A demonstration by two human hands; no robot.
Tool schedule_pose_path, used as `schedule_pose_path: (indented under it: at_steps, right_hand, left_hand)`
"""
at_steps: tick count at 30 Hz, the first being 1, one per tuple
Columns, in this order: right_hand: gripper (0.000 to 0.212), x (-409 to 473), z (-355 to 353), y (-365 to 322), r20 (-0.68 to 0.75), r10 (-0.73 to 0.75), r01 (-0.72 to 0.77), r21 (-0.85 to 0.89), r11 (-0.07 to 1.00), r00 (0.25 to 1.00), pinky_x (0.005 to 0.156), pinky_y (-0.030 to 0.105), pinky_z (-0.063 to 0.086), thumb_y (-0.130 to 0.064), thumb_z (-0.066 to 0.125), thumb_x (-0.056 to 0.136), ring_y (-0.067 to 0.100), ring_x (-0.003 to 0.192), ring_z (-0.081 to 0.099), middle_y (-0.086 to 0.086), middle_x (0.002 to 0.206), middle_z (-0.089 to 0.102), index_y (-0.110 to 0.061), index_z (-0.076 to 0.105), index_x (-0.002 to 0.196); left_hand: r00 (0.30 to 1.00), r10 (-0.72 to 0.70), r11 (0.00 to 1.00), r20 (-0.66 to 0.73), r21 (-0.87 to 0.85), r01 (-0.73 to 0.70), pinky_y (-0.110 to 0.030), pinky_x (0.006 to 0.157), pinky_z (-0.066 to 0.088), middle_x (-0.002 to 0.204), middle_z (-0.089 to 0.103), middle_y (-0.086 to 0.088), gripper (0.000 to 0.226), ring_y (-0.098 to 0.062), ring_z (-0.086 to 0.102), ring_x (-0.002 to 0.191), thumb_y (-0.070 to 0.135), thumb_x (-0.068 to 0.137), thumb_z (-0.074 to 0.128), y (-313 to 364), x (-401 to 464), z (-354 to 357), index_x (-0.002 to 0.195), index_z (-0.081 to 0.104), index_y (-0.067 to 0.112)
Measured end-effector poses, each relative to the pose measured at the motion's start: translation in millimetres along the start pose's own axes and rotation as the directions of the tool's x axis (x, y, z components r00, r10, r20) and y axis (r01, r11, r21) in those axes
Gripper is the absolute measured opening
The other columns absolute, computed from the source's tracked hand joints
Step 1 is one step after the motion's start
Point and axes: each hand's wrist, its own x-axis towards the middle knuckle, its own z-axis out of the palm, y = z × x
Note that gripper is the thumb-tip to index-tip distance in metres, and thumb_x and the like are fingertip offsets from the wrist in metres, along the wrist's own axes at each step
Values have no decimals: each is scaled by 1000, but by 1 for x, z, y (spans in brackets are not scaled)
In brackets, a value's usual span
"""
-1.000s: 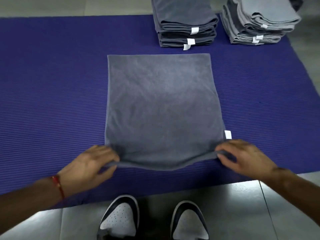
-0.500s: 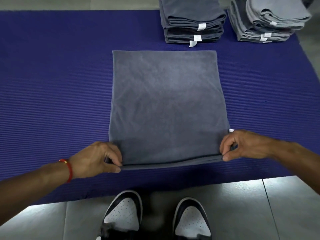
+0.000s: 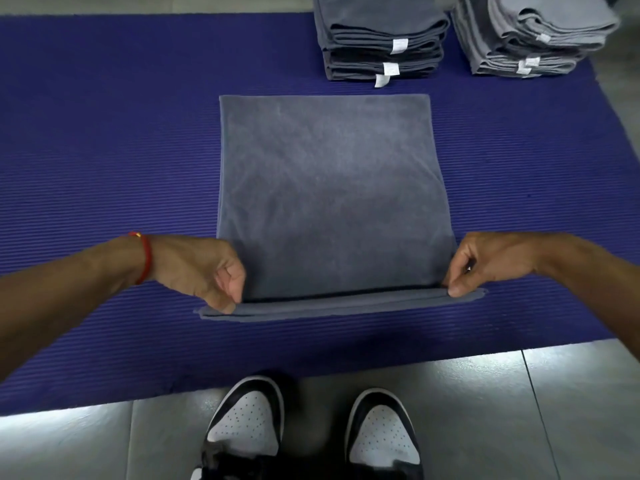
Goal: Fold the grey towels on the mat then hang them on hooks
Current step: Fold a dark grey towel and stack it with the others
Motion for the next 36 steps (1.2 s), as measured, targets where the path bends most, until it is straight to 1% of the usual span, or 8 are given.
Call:
schedule_pose_path:
  at_steps: [10,14,17,20,23,27,30,36]
  right_hand:
    - [9,8,0,12,-320,-43,110,195,975,946,93,26,51,-30,71,93,6,90,71,-6,90,78,-23,77,91]
    - [12,22,3,17,-697,-61,99,14,995,715,89,33,51,-34,69,94,14,95,70,-7,95,75,-25,73,100]
    - [34,32,26,8,-793,-408,-9,-461,887,453,87,47,49,-42,58,96,30,104,61,3,114,66,-19,68,119]
    - [44,40,61,-2,-594,-623,44,-705,708,509,85,44,47,-48,47,96,26,103,59,0,116,62,-20,67,123]
    - [47,49,87,1,-516,-613,35,-748,663,598,97,45,48,-46,55,96,24,104,59,1,120,55,-21,56,135]
    - [70,42,94,8,-566,-548,1,-695,719,616,99,42,48,-49,63,91,23,105,58,4,134,48,-28,37,152]
    - [73,38,95,6,-551,-559,-66,-746,663,620,96,40,44,-57,48,97,22,111,48,2,151,41,-30,25,161]
    - [13,28,107,21,-556,-695,-111,-811,575,456,97,48,39,-24,60,92,29,96,60,1,88,61,-18,68,101]
  left_hand:
    - [924,-1,999,-383,-38,-15,-26,66,48,72,64,16,16,-3,55,63,23,96,66,-13,2,0,84,61,33]
    - [572,91,994,-815,112,1,-35,80,51,94,69,1,13,-20,65,87,11,94,63,-17,13,-5,102,62,22]
    - [345,359,857,-867,453,245,-49,74,46,108,60,-11,22,-36,55,94,23,94,57,-6,19,18,112,63,12]
    - [540,455,791,-708,600,120,-46,81,45,107,62,-5,38,-28,57,95,44,97,49,4,30,77,113,68,16]
    - [680,315,833,-662,536,136,-33,95,40,113,61,1,54,-20,61,103,57,90,46,-3,40,127,128,61,21]
    - [634,317,897,-706,440,41,-33,82,56,103,60,5,33,-15,62,89,26,86,46,-6,39,145,117,58,27]
    - [645,485,791,-590,611,-36,-30,81,46,97,61,5,31,-15,59,86,14,85,45,-8,29,144,105,65,27]
    - [683,526,731,-507,680,-58,-28,88,45,104,62,4,36,-15,61,91,15,89,44,-19,15,138,114,68,25]
